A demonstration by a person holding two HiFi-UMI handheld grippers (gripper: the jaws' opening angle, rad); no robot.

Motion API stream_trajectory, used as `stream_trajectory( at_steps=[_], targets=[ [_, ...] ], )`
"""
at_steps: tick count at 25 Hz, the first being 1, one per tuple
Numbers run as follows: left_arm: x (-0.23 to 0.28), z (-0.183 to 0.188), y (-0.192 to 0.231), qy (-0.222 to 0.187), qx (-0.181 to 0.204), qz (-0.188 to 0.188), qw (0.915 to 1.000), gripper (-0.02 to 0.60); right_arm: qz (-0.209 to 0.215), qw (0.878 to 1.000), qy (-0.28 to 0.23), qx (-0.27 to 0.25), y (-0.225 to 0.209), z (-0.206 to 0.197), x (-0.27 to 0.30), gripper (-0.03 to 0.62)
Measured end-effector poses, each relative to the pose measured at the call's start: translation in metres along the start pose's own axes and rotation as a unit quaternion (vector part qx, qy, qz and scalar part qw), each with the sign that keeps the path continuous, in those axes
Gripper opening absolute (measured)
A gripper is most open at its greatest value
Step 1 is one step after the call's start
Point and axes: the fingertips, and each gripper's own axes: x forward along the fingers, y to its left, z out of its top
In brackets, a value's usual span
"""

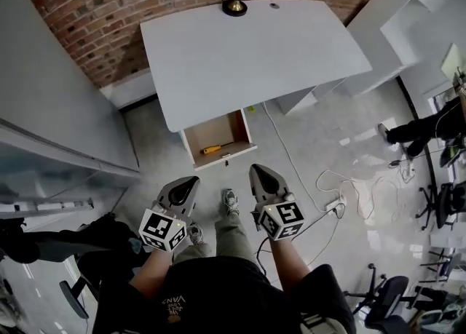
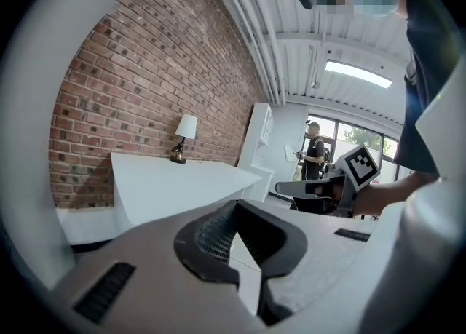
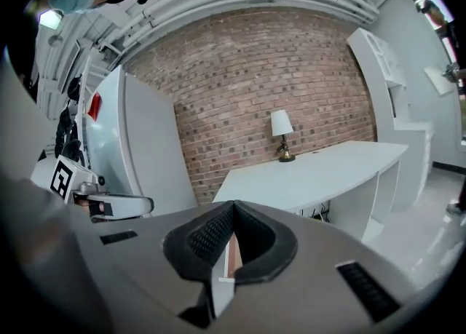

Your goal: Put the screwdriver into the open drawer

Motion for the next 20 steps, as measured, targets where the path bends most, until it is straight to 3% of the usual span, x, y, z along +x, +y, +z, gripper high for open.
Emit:
stream_trajectory(
  at_steps=[10,20],
  targets=[
    [-0.045,0.036,-0.025,-0.02,0.028,-0.022,0.9992,0.008,-0.031,0.997,-0.065,0.02,0.028,0.041,-0.071,0.0],
    [-0.078,0.059,-0.044,-0.039,0.055,-0.035,0.9971,0.008,-0.048,0.994,-0.1,-0.001,0.053,0.066,-0.115,0.0]
  ],
)
